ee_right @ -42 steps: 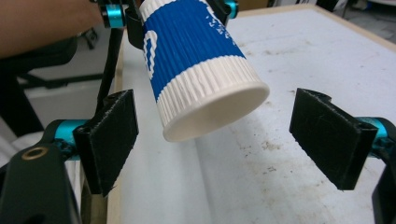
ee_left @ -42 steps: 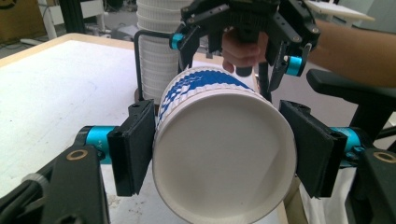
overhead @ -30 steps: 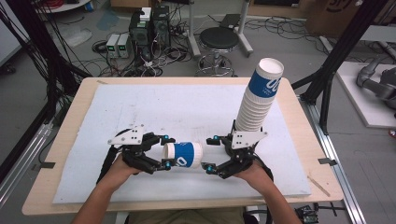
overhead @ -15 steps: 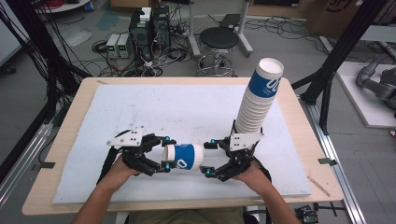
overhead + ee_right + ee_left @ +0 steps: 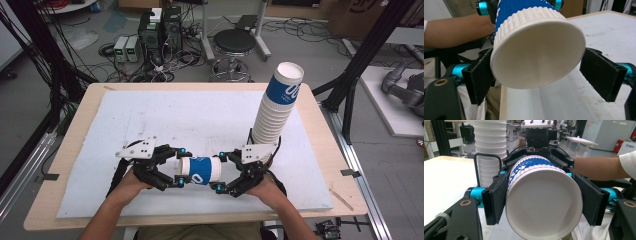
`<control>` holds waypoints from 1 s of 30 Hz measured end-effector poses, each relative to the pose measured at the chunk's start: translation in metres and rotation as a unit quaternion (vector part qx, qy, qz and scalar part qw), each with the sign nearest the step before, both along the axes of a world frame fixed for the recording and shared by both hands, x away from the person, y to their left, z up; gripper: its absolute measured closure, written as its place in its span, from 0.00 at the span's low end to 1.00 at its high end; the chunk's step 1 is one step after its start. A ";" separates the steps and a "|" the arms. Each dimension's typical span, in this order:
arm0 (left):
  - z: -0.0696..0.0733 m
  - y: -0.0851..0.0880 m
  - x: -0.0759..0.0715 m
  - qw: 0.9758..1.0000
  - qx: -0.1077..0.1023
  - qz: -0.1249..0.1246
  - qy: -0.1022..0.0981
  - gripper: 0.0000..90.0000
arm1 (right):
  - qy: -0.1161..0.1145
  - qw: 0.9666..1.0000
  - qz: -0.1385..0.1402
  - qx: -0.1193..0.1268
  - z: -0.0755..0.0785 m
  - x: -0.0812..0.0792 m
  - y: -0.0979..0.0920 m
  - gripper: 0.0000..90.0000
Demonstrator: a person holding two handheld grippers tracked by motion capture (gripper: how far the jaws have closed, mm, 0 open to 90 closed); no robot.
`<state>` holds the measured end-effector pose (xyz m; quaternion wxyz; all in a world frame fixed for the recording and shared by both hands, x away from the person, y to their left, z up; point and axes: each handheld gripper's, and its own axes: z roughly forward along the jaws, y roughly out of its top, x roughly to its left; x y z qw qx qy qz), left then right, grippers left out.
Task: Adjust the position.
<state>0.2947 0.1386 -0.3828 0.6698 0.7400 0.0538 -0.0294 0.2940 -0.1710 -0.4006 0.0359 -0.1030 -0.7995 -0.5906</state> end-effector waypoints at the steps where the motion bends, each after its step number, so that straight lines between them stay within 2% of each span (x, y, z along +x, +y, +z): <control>1: 0.000 0.000 0.000 1.000 -0.002 -0.002 0.001 0.33 | -0.005 1.000 0.004 0.006 0.000 0.001 0.002 0.16; 7: 0.000 -0.001 0.000 1.000 -0.007 -0.009 0.003 0.33 | 0.007 1.000 0.018 0.015 0.000 0.000 0.001 0.19; 13: -0.001 0.000 0.000 1.000 -0.011 -0.011 0.001 0.34 | -0.006 0.999 0.022 0.023 0.002 0.000 -0.001 0.23; 19: -0.003 0.000 0.001 1.000 -0.002 -0.011 0.002 0.34 | -0.005 1.000 0.022 0.014 0.002 0.001 -0.002 0.27; 26: -0.008 -0.002 0.001 0.999 0.019 0.008 0.026 0.33 | -0.002 1.000 0.017 -0.006 0.004 0.002 -0.003 0.29; 27: -0.008 -0.002 0.001 0.999 0.019 0.016 0.035 0.31 | -0.006 1.000 0.017 -0.007 0.003 0.003 -0.003 0.30; 29: -0.008 -0.002 0.002 0.999 0.019 0.025 0.045 0.20 | -0.002 1.000 0.016 -0.010 0.004 0.003 -0.003 0.30; 30: -0.007 -0.001 0.001 0.998 0.016 0.026 0.048 0.18 | -0.002 1.000 0.015 -0.011 0.004 0.003 -0.004 0.30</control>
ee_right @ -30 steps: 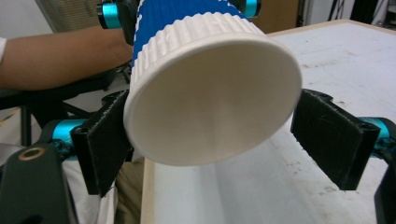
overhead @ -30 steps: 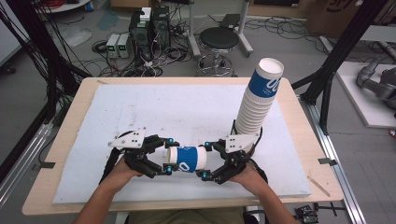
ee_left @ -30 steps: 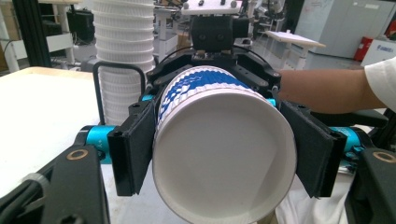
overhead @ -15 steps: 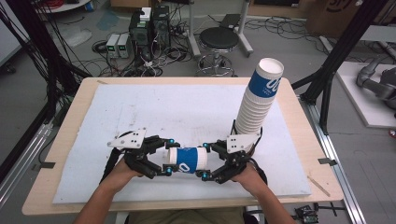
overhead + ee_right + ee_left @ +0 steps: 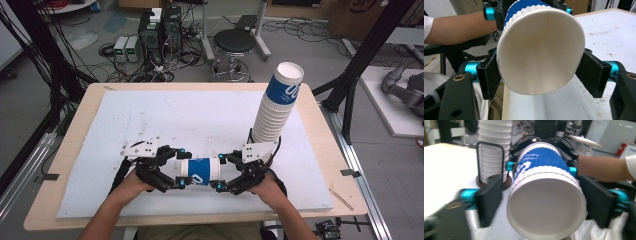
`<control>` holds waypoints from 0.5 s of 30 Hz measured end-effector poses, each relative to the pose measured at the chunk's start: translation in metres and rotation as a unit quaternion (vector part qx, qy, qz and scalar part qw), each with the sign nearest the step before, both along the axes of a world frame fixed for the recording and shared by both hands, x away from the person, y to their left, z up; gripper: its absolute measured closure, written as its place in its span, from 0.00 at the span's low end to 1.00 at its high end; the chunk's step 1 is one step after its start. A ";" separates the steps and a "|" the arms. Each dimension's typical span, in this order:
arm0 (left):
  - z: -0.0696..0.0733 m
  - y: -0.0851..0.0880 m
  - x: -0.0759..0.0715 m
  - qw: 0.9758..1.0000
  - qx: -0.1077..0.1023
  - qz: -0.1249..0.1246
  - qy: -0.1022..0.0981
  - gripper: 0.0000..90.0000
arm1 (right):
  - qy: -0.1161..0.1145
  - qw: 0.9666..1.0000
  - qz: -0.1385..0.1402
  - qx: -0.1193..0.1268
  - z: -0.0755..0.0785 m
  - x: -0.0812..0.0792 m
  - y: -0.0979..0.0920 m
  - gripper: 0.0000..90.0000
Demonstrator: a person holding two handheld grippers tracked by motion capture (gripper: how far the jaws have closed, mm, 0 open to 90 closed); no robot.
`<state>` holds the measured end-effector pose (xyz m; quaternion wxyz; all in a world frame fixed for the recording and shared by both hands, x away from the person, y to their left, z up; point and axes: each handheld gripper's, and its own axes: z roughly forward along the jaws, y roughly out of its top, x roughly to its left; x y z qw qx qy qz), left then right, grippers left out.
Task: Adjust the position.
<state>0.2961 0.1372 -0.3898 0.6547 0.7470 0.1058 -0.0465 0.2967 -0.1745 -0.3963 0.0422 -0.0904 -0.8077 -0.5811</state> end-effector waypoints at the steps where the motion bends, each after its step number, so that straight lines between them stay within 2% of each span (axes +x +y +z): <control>1: 0.001 0.001 0.000 1.000 -0.002 0.000 0.000 0.17 | -0.002 1.000 -0.003 0.000 0.001 0.000 -0.001 0.30; 6: 0.005 0.006 0.000 1.000 0.014 0.008 -0.002 0.16 | -0.003 1.000 -0.012 -0.006 0.006 0.001 -0.007 0.30; 7: 0.005 0.007 0.000 1.000 0.017 0.009 -0.004 0.16 | -0.009 1.000 -0.013 -0.003 0.007 0.002 -0.008 0.30; 10: 0.008 0.011 0.000 1.000 0.019 0.019 -0.004 0.16 | -0.019 1.000 -0.016 -0.012 0.012 0.003 -0.011 0.30; 12: 0.010 0.014 0.001 0.999 0.022 0.024 -0.006 0.16 | -0.016 1.000 -0.013 -0.023 0.015 0.003 -0.013 0.30; 15: 0.015 0.015 0.002 0.999 0.032 0.023 -0.010 0.16 | -0.022 0.999 -0.010 -0.034 0.020 0.004 -0.014 0.30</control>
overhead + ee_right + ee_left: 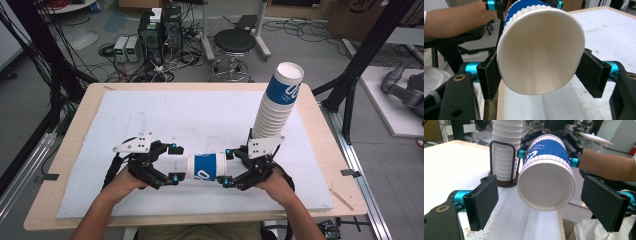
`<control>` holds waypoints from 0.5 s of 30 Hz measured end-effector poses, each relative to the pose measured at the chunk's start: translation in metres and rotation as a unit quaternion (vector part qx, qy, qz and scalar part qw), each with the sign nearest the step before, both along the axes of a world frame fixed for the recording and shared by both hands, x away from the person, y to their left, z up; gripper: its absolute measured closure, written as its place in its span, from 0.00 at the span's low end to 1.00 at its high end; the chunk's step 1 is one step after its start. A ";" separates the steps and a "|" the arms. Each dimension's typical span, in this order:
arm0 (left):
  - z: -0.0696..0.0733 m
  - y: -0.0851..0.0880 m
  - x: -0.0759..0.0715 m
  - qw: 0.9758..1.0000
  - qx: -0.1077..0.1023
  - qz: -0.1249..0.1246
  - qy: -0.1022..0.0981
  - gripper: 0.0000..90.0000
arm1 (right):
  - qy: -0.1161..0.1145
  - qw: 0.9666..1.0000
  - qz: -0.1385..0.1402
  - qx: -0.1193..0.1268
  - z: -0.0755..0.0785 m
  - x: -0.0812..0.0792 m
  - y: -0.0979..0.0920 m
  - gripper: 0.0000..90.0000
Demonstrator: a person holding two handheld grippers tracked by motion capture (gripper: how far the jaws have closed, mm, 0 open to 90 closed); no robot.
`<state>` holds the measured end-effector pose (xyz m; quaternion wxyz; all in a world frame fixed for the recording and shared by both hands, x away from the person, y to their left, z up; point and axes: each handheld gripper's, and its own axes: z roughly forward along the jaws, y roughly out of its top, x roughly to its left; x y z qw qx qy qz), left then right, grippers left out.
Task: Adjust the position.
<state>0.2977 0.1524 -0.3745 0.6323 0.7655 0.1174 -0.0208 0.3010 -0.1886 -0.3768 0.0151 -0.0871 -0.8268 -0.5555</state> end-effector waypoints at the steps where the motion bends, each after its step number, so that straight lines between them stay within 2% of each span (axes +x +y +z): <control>1: 0.002 0.000 0.000 1.000 0.004 -0.002 -0.001 0.16 | -0.003 1.000 0.001 -0.006 0.002 0.000 0.001 0.30; 3: 0.005 -0.001 0.000 1.000 0.015 -0.005 -0.005 0.16 | -0.010 1.000 0.005 -0.023 0.004 0.002 0.003 0.30; 5: 0.008 -0.003 -0.001 0.999 0.032 -0.010 -0.011 0.16 | 0.001 0.999 0.004 -0.054 0.007 0.001 0.005 0.30; 7: 0.009 -0.006 -0.001 0.999 0.050 -0.016 -0.010 0.16 | -0.014 0.997 0.014 -0.078 0.010 0.003 0.011 0.30; 9: 0.012 -0.009 -0.002 0.997 0.071 -0.021 -0.012 0.16 | -0.020 0.994 0.024 -0.106 0.014 0.003 0.017 0.30; 11: 0.015 -0.011 -0.002 0.995 0.092 -0.026 -0.019 0.16 | -0.030 0.991 0.032 -0.125 0.019 0.004 0.023 0.30; 13: 0.018 -0.014 -0.002 0.994 0.105 -0.033 -0.022 0.16 | -0.030 0.989 0.037 -0.143 0.023 0.004 0.027 0.30; 15: 0.020 -0.017 -0.001 0.991 0.128 -0.036 -0.022 0.17 | -0.030 0.985 0.042 -0.167 0.028 0.004 0.032 0.30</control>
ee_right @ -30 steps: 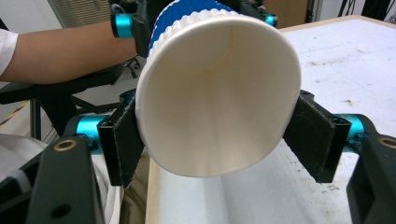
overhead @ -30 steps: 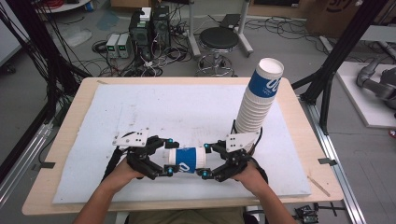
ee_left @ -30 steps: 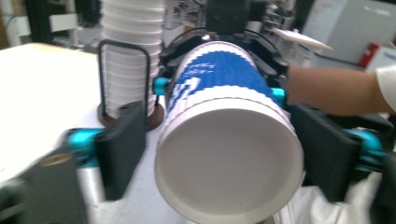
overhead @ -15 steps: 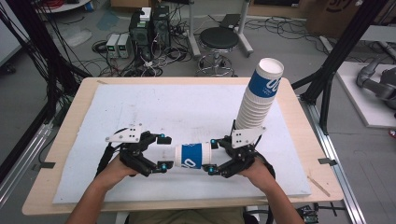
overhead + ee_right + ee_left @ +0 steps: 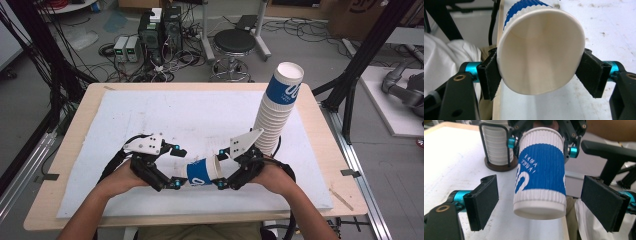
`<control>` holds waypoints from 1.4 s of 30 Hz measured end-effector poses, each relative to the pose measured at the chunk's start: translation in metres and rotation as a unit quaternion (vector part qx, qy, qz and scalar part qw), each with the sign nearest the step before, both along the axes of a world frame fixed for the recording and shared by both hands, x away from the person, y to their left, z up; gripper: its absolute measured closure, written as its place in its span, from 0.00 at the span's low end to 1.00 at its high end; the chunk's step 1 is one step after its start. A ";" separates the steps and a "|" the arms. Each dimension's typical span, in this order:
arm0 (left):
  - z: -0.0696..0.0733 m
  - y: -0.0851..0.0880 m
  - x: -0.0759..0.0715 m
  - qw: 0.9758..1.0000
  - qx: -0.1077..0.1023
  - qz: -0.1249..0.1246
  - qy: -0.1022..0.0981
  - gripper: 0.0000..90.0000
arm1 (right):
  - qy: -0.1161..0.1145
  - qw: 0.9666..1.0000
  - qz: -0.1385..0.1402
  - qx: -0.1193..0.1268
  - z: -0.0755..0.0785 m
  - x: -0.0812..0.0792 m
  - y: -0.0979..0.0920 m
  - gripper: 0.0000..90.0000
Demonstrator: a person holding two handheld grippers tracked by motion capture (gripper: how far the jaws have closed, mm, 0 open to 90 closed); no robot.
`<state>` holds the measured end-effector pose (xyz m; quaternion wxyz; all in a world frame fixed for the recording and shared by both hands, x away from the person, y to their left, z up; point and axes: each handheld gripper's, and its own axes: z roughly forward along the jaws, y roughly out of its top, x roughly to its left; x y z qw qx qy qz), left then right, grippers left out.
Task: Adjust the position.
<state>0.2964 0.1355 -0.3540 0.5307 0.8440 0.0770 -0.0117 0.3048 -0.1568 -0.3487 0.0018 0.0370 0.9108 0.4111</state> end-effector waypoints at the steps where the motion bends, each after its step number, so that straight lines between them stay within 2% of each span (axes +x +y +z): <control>1: 0.001 -0.002 0.001 1.000 0.011 -0.004 -0.003 0.17 | -0.005 1.000 0.003 -0.008 0.002 0.000 0.002 0.30; 5: 0.004 -0.008 0.003 0.999 0.043 -0.015 -0.001 0.17 | -0.018 0.999 0.010 -0.046 0.010 0.001 0.009 0.30; 9: 0.003 -0.015 0.004 0.998 0.055 -0.023 0.002 0.17 | -0.023 0.997 0.017 -0.076 0.016 0.000 0.017 0.30; 12: 0.002 -0.019 0.004 0.997 0.070 -0.027 0.002 0.17 | -0.029 0.995 0.023 -0.090 0.020 0.000 0.022 0.30; 17: 0.001 -0.029 0.005 0.994 0.104 -0.032 0.004 0.17 | -0.041 0.991 0.032 -0.124 0.026 -0.001 0.031 0.30; 20: 0.000 -0.035 0.007 0.992 0.121 -0.035 0.005 0.19 | -0.048 0.987 0.039 -0.147 0.029 -0.001 0.038 0.30; 26: -0.003 -0.044 0.008 0.989 0.139 -0.040 0.014 0.23 | -0.046 0.982 0.044 -0.177 0.028 -0.003 0.046 0.30; 33: -0.008 -0.048 0.009 0.987 0.153 -0.046 0.023 0.26 | -0.045 0.980 0.050 -0.189 0.026 -0.004 0.048 0.30; 39: -0.011 -0.052 0.008 0.985 0.158 -0.058 0.025 0.32 | -0.046 0.978 0.055 -0.197 0.024 -0.005 0.050 0.30; 42: -0.013 -0.053 0.007 0.986 0.152 -0.057 0.028 0.32 | -0.046 0.976 0.058 -0.204 0.024 -0.006 0.050 0.30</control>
